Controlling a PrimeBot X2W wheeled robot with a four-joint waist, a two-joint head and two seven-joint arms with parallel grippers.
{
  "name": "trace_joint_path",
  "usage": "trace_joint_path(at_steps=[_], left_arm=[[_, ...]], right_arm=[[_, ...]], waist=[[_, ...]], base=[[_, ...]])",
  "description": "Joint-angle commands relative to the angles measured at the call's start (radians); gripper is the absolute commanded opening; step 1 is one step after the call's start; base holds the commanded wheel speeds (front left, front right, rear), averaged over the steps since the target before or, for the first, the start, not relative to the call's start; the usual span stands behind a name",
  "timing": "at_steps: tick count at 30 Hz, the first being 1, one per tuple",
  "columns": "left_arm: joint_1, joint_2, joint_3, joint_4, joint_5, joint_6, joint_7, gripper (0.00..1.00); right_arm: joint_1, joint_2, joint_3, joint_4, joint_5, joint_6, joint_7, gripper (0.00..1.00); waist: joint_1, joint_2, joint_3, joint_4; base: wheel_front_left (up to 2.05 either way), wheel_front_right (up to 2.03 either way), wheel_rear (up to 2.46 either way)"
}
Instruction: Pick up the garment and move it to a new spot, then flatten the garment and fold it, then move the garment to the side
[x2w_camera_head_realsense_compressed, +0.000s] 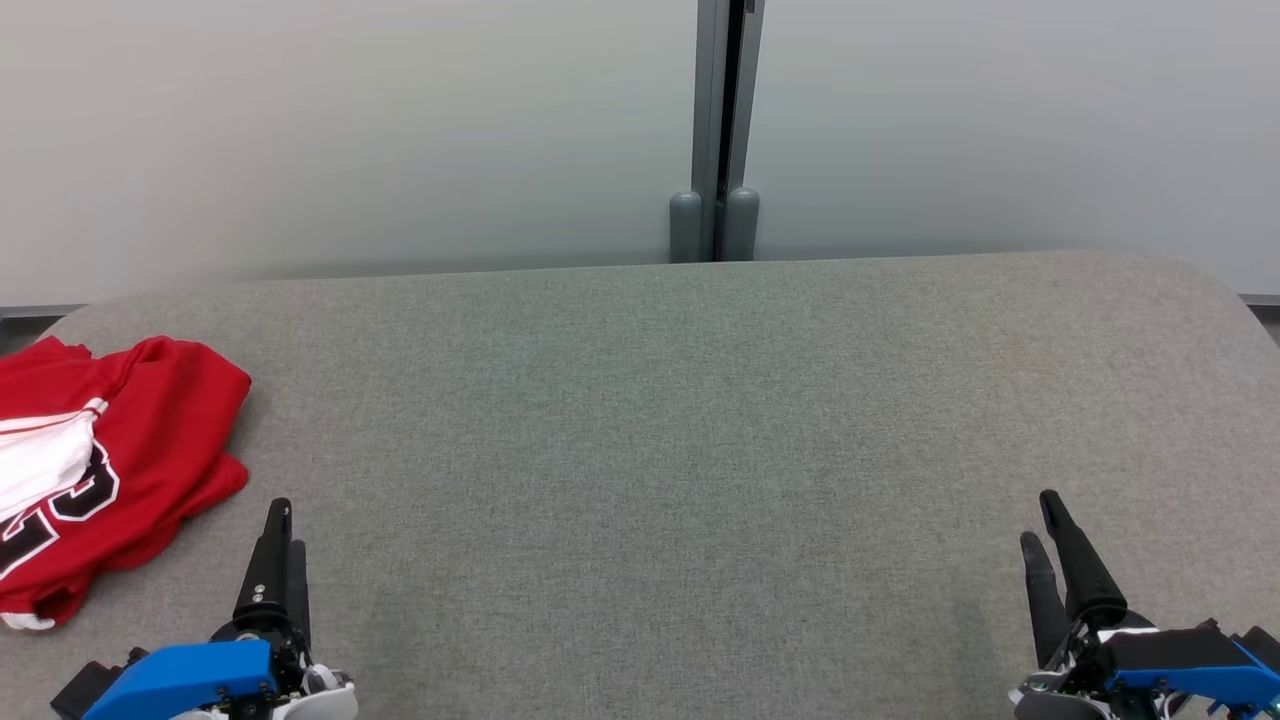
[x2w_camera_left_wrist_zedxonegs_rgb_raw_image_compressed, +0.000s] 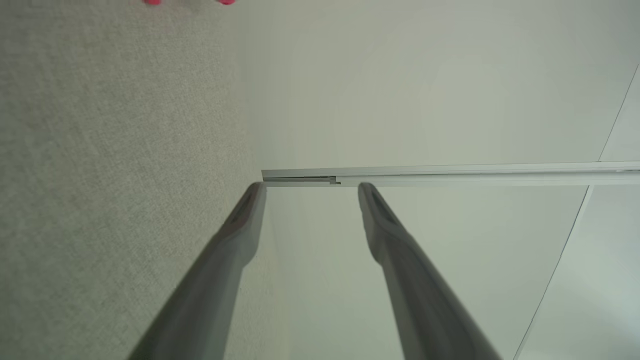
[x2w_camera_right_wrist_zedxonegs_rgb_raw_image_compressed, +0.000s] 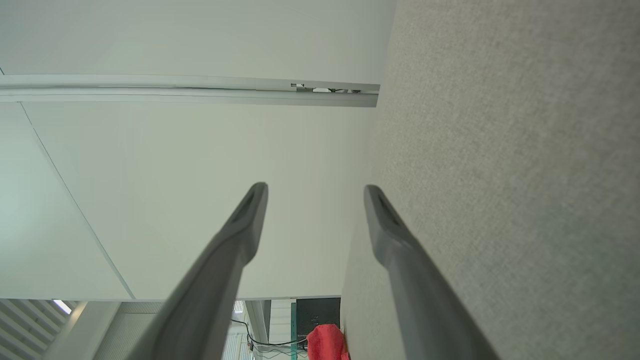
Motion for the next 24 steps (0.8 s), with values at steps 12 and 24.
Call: trace_joint_path(at_steps=[12,24], left_arm=[[-0.037,0.008,0.002,-0.063,0.222,-0.003,-0.062,1.00],[-0.030,0.010,-0.015,-0.096,0.460,0.025,-0.109,1.00]], right_arm=[[-0.029,-0.006,0.031,-0.046,-0.190,0.001,-0.061,1.00],[-0.032,-0.008,0.058,-0.065,-0.424,0.001,-0.108,1.00]], waist=[[0.0000,0.0000,0.004,0.001],[0.0000,0.0000,0.001,0.002]], base=[[0.00,0.00,0.00],[0.00,0.00,0.00]])
